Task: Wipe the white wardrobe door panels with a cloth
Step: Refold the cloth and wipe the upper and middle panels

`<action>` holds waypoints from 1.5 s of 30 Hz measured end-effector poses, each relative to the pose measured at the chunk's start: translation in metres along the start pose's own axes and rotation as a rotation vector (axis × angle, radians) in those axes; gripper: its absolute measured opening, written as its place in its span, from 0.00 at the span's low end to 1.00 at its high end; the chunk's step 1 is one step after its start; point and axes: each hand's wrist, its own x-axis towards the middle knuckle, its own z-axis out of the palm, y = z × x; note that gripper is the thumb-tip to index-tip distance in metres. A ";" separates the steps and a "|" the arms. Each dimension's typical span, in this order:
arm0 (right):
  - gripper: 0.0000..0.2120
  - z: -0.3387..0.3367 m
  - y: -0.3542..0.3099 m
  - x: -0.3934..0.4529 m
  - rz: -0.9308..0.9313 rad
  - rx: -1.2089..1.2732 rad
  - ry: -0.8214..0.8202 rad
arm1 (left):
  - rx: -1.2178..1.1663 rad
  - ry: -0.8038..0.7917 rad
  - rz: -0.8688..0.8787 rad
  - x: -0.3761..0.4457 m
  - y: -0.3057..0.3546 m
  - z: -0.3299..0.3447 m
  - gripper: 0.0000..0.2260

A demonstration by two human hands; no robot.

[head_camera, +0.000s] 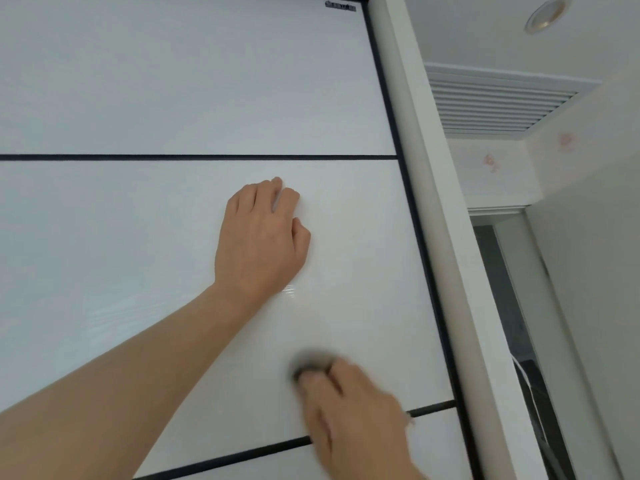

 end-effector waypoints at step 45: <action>0.10 -0.045 -0.052 -0.245 1.343 -0.047 0.000 | -0.309 -0.224 0.757 -0.157 0.084 0.002 0.15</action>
